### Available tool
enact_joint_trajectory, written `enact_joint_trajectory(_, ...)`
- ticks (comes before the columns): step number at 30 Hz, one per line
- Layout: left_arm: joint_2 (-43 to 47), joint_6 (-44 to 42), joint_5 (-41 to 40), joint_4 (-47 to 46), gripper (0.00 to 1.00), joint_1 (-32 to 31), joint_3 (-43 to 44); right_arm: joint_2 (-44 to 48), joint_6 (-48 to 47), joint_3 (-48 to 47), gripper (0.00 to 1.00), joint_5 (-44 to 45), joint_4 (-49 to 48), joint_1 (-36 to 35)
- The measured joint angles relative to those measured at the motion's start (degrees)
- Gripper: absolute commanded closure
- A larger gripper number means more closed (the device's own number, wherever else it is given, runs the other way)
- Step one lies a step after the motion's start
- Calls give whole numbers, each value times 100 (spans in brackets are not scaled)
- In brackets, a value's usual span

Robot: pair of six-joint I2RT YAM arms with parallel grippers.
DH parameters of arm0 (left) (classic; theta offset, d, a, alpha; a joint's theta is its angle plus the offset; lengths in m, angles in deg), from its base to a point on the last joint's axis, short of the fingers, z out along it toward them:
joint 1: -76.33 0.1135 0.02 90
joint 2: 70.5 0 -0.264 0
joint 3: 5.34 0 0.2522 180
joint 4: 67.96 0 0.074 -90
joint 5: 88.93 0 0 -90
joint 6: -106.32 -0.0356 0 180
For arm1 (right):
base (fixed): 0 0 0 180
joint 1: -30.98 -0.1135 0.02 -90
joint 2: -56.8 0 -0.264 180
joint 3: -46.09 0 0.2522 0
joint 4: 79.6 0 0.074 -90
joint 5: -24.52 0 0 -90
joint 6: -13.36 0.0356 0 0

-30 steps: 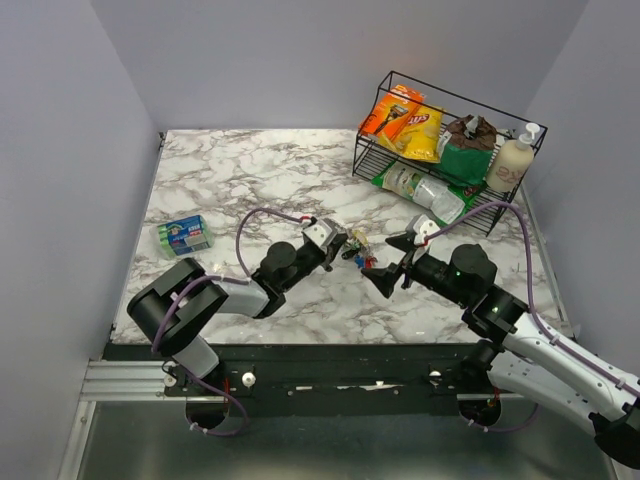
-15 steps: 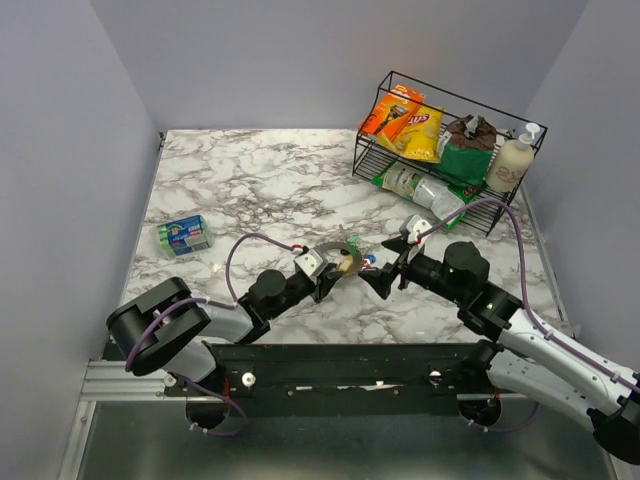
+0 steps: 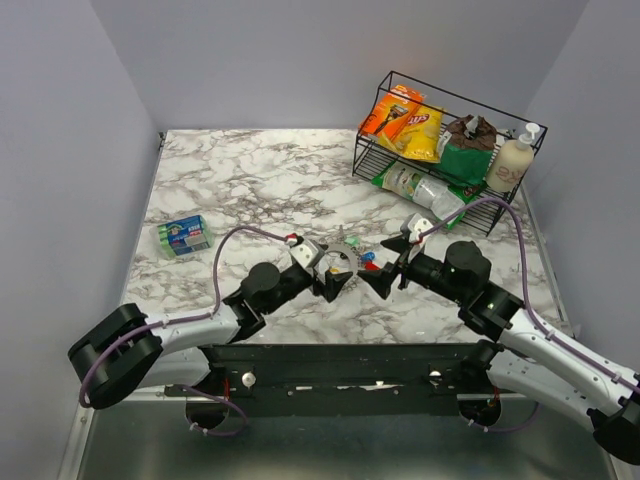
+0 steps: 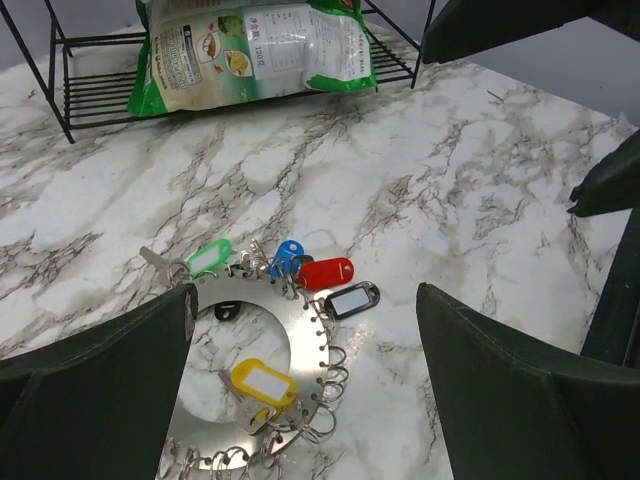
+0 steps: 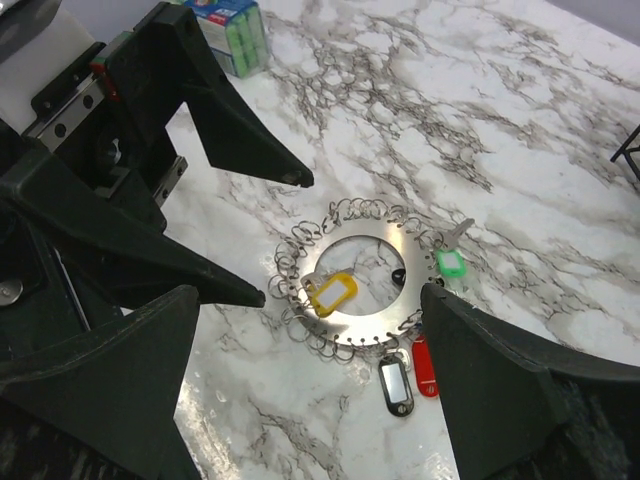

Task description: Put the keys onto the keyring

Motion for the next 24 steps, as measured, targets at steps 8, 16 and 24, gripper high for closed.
enact_joint_trajectory(8,153,409,-31,1923,1,0,1421,24,39,-55,0,-2,-4,0)
enact_joint_trajectory(16,-402,1010,-363,2922,1,291,1784,-339,210,-111,0,107,-7,0)
enact_joint_trajectory(24,-590,1580,-437,3344,1,1054,1836,-1005,632,-284,0,890,74,120)
